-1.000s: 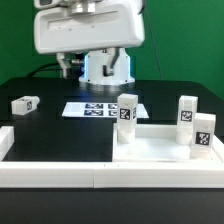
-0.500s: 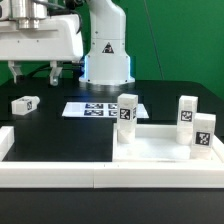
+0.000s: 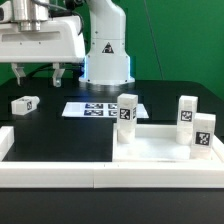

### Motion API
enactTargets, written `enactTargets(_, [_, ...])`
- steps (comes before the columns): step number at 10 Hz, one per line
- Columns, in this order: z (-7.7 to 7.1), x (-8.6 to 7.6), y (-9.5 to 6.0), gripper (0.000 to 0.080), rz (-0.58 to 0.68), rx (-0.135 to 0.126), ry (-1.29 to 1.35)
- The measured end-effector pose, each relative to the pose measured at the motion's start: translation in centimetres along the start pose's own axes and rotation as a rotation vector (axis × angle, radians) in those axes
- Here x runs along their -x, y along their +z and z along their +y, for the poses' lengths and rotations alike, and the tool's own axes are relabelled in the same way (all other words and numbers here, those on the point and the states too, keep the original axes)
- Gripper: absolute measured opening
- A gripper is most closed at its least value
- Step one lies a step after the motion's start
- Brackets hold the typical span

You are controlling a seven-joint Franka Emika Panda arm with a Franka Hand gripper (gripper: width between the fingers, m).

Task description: Assemble square table

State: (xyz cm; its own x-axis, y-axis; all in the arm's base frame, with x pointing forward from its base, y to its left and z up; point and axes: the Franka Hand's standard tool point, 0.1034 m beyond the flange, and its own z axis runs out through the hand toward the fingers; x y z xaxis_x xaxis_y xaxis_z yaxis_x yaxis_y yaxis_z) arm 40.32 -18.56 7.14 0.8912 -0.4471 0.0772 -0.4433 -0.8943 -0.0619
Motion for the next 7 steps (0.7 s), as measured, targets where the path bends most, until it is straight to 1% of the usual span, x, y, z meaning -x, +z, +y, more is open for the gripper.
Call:
enactTargets(1, [1.7,1.4,0.8,0.0649,-0.061,-0.003,0.007])
enactTargets(2, [3.1,2.8,1.2,0.0649,-0.161,-0.017,-0.009])
enactTargets(3, [4.1,3.4,1.3,0.0649,-0.234,-0.026,-0.003])
enactTargets(4, [3.9,3.7,1.2,0.0649,-0.277,-0.044,0.032])
enactTargets(5, [3.0,3.7,1.0,0.0649,-0.309,-0.039,0.024])
enactTargets(6, [2.8,4.0,1.0,0.0649,-0.385,-0.058,0.017])
enactTargets(7, [2.8,4.0,1.1,0.0649,-0.433,-0.066,0.02])
